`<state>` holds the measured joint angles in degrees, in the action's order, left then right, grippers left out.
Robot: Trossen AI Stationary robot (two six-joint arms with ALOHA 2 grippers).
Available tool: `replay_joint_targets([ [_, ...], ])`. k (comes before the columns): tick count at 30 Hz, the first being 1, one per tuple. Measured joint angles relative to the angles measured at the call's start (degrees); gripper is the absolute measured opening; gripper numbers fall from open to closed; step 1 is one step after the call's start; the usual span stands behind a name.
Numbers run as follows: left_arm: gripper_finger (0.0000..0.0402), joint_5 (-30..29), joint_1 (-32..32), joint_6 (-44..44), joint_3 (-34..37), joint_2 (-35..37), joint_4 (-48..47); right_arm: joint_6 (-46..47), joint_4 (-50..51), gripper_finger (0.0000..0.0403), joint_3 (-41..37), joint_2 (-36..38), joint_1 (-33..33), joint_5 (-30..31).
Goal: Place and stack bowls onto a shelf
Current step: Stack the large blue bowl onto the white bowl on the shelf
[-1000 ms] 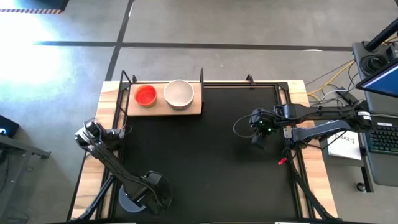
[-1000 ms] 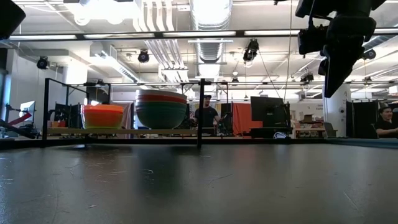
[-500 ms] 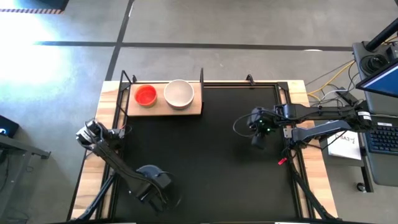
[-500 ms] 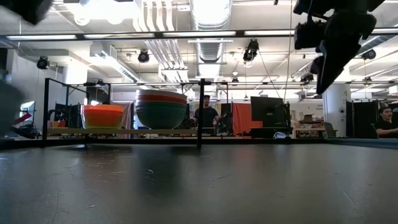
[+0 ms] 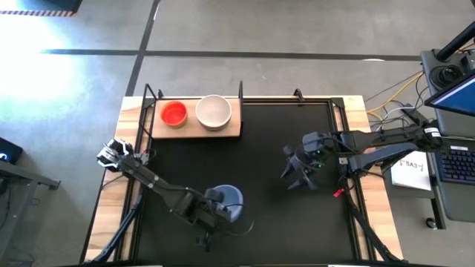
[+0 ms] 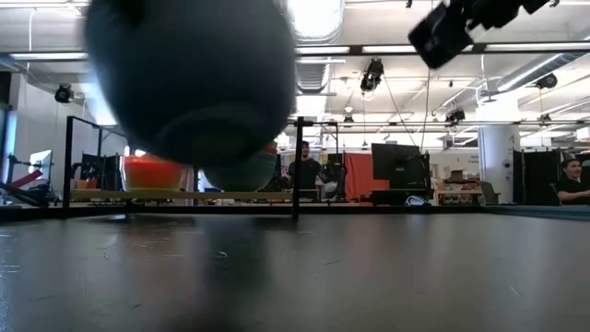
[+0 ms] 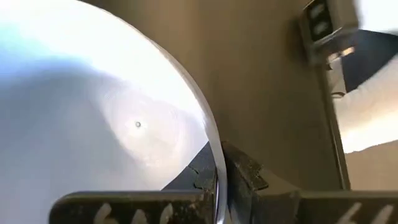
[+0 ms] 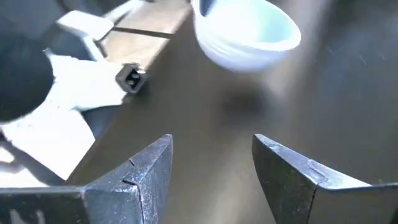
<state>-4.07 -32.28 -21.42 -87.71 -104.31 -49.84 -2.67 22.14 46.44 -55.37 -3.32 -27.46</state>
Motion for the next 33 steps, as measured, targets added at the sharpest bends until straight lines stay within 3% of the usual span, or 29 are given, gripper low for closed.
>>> replay_joint_targets([
  [6,0.0000,0.3,3.8,14.5,-4.1,0.0,3.4,-6.1,-3.9,0.0209,0.0,0.0,-6.6,0.5],
  [9,0.0000,4.9,5.6,19.5,-4.1,0.0,8.0,-8.0,-8.0,0.0209,0.0,0.0,-8.9,0.8],
  [12,0.0000,8.9,6.7,24.8,-4.1,0.0,10.5,-10.1,-11.4,0.0209,0.0,0.0,-10.4,1.0],
  [19,0.0000,9.4,8.3,36.4,-4.1,0.1,15.6,-11.9,-13.3,0.0209,0.0,-2.2,-11.1,1.0],
  [24,0.0000,13.0,9.4,40.3,-4.0,-0.2,16.5,-12.0,-17.6,0.0209,0.0,-6.5,-11.1,0.0],
  [29,0.0000,18.4,10.3,40.7,-3.8,-0.5,16.7,-12.4,-16.5,0.0209,2.4,-9.7,-11.1,-1.1],
  [33,0.0000,19.5,10.4,42.1,-3.7,-0.5,17.4,-13.5,-15.7,0.0209,5.1,-12.3,-11.1,-1.5],
])
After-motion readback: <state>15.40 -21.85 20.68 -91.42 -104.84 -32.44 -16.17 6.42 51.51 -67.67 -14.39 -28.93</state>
